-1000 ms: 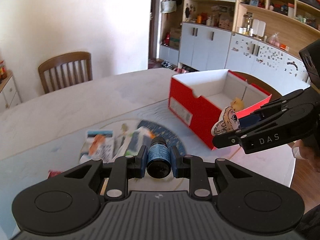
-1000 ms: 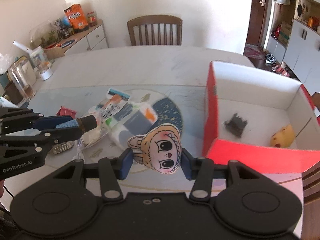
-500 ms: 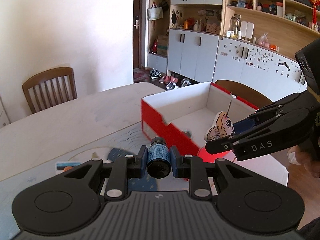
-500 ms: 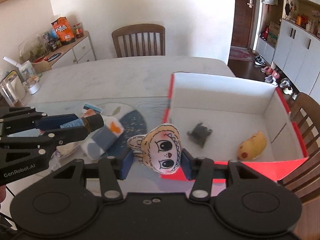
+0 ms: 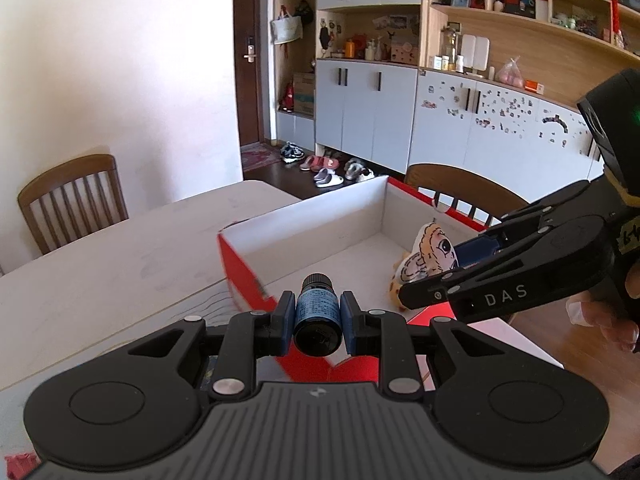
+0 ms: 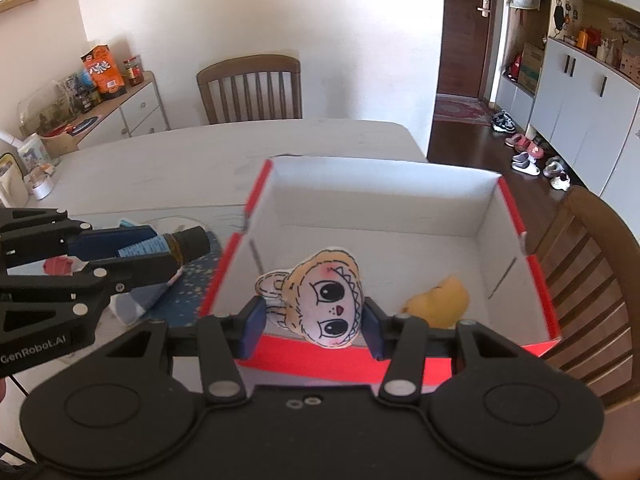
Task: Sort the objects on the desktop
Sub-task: 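Carry the blue bottle and plush doll over the red shoebox with both tools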
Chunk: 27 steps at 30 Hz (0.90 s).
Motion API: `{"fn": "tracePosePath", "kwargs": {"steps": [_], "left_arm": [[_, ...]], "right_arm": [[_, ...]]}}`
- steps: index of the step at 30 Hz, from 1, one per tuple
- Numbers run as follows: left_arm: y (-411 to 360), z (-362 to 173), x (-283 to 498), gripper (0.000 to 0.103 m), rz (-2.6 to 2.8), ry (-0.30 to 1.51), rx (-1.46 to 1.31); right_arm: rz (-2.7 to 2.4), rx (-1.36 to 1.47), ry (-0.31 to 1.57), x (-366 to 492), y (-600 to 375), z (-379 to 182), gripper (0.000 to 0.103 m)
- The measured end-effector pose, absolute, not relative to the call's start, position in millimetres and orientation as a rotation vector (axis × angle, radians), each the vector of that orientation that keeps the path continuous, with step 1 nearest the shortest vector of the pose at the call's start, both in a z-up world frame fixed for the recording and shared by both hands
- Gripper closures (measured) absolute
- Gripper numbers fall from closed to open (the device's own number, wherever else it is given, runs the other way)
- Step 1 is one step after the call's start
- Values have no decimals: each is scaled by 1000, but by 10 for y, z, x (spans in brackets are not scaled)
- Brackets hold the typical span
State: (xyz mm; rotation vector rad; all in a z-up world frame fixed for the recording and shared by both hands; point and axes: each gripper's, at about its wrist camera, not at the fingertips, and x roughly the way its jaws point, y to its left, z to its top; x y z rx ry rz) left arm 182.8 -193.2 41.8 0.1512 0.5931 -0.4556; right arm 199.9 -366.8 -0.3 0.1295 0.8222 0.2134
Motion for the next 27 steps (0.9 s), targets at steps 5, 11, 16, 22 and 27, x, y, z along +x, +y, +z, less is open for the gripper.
{"fn": "tracePosePath", "kwargs": {"steps": [5, 11, 16, 22, 27], "left_arm": [[-2098, 345, 2003, 80, -467, 631, 145], [-2282, 207, 2258, 80, -479, 690, 157], [-2405, 65, 2478, 80, -500, 766, 152], [-2551, -41, 2661, 80, -517, 815, 171], [-2668, -156, 2853, 80, -536, 886, 190]], "right_arm": [[208, 120, 835, 2099, -3848, -81, 54], [192, 115, 867, 2305, -4036, -229, 54], [185, 85, 892, 2514, -4102, -341, 54], [207, 72, 943, 2764, -4121, -527, 54], [205, 46, 991, 2989, -4102, -680, 54]]}}
